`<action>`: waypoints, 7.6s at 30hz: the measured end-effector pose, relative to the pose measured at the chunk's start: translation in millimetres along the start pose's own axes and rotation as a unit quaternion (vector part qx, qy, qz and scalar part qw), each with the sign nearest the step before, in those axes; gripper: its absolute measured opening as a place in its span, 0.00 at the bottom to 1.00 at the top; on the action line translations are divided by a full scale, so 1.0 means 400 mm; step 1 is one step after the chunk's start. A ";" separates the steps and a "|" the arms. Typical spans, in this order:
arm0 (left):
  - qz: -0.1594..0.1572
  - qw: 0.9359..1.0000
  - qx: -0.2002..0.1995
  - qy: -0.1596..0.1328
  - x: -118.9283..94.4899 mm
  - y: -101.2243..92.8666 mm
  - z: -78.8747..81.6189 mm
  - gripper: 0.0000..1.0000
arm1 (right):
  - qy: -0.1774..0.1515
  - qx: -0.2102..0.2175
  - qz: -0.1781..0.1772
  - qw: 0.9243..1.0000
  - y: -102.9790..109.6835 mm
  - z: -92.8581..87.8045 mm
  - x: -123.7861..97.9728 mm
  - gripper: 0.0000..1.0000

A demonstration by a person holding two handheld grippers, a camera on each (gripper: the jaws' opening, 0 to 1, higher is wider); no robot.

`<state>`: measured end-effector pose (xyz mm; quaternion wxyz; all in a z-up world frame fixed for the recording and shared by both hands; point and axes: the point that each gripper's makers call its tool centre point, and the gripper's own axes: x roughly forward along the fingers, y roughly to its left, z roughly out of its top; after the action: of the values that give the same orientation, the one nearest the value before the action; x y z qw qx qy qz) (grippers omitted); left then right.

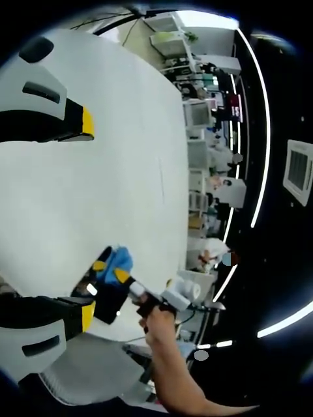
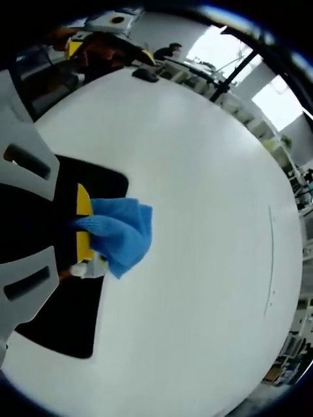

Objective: Wipe the mirror surface with the cleaning cloth until all visible marks leave the cleaned area.

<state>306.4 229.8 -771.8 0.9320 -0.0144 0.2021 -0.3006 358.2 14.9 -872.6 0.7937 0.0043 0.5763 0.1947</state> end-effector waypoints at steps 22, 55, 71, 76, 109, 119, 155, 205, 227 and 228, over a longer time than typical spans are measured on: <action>-0.006 1.000 0.002 0.003 0.003 -0.014 -0.001 1.00 | -0.004 -0.006 0.012 1.000 0.032 -0.101 -0.024 0.00; -0.007 1.000 0.006 0.010 -0.002 -0.009 -0.010 1.00 | 0.015 0.006 0.044 0.999 0.087 -0.218 -0.062 0.00; -0.008 1.000 0.007 0.012 0.005 -0.011 -0.011 1.00 | 0.021 0.007 0.055 0.998 0.104 -0.258 -0.071 0.00; -0.008 1.000 0.006 0.010 0.008 -0.012 -0.010 1.00 | 0.022 0.010 0.057 0.998 0.104 -0.258 -0.071 0.00; -0.001 1.000 0.006 0.002 -0.009 -0.023 -0.008 1.00 | 0.016 0.026 0.060 0.998 0.072 -0.265 -0.081 0.00; -0.002 1.000 0.010 0.003 -0.015 -0.025 -0.004 1.00 | 0.014 0.033 0.053 0.998 0.041 -0.275 -0.093 0.00; -0.007 1.000 0.011 0.006 0.001 -0.038 -0.005 1.00 | 0.012 0.050 0.024 0.998 -0.039 -0.232 -0.095 0.00; -0.003 1.000 0.012 0.013 -0.002 -0.033 -0.011 1.00 | -0.027 0.046 0.003 0.999 -0.108 0.008 -0.027 0.00; -0.003 1.000 0.023 0.011 0.004 -0.025 0.011 1.00 | -0.015 0.053 -0.003 0.998 -0.173 -0.009 -0.046 0.00; -0.003 1.000 0.023 0.012 0.003 -0.026 0.011 1.00 | -0.014 0.053 -0.004 0.998 -0.177 -0.009 -0.047 0.00</action>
<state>303.3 220.1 -766.5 0.9286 0.0096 0.2059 -0.3085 371.4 -57.0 -873.2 0.8012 0.0467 0.5745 0.1607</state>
